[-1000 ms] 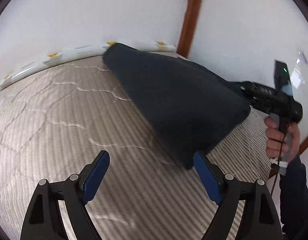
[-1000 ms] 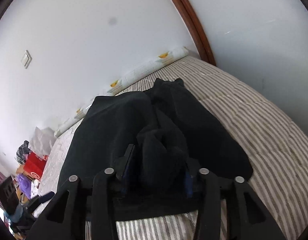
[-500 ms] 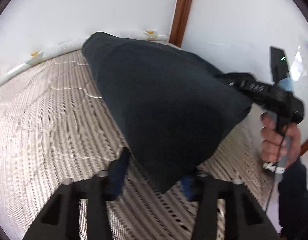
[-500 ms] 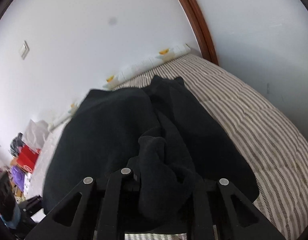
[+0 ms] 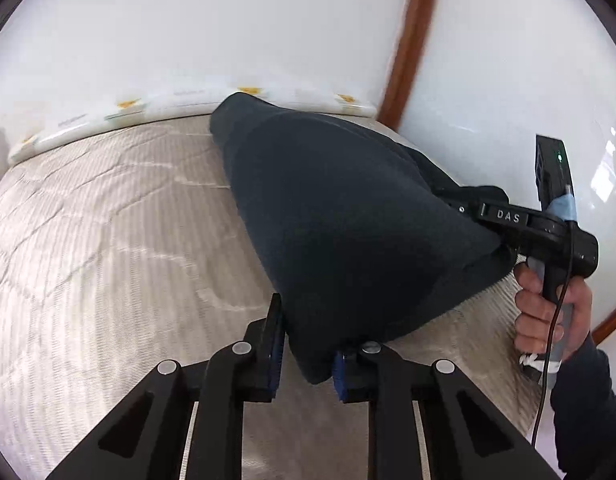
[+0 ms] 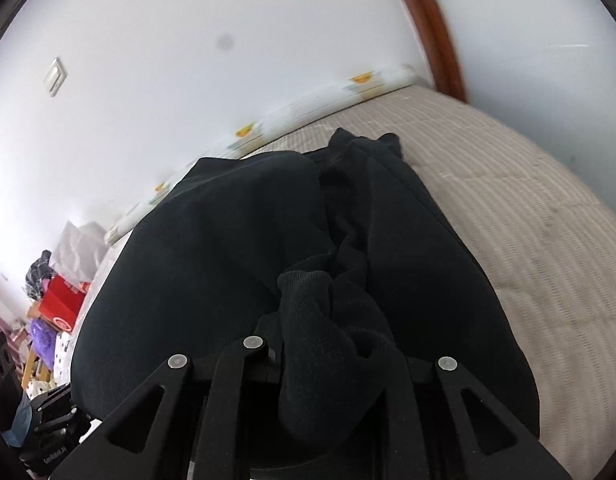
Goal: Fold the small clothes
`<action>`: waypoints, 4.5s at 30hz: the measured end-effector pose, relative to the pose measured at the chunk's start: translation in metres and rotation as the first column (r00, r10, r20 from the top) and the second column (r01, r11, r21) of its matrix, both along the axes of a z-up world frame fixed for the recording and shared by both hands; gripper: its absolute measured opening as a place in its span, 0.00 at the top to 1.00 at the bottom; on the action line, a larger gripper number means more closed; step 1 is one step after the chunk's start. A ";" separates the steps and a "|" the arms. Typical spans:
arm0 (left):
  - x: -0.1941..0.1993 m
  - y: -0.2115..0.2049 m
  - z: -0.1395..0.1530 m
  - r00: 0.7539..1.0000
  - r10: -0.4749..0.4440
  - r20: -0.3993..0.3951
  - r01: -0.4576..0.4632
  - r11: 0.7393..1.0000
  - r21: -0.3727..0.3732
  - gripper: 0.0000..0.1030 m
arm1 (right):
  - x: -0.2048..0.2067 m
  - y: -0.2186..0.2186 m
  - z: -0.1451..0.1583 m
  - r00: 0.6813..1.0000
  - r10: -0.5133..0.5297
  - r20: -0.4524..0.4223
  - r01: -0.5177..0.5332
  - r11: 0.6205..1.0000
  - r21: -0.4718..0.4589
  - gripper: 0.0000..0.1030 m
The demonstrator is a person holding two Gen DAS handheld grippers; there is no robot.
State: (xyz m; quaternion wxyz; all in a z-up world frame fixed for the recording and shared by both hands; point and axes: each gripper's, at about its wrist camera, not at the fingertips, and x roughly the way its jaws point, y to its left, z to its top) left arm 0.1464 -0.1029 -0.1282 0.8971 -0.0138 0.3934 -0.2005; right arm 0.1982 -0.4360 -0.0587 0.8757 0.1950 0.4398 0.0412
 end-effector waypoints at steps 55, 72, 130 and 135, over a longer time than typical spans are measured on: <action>-0.068 0.136 0.023 0.994 0.098 0.049 -0.101 0.993 0.066 0.45 | -0.038 0.111 0.042 0.986 0.126 0.109 -0.100 0.971 -0.218 0.72; -0.019 0.141 0.011 0.989 0.145 -0.026 -0.143 0.987 0.071 0.40 | -0.010 0.126 0.036 0.985 0.171 0.008 -0.163 0.953 -0.255 0.68; 0.039 0.162 0.028 0.970 0.237 -0.057 -0.233 0.970 0.066 0.38 | 0.156 0.140 0.027 0.965 0.180 -0.189 -0.214 0.961 -0.174 0.60; 0.022 0.163 0.024 0.970 0.236 -0.062 -0.233 0.971 0.046 0.38 | 0.103 0.119 0.028 0.958 0.177 -0.224 -0.202 0.975 -0.089 0.54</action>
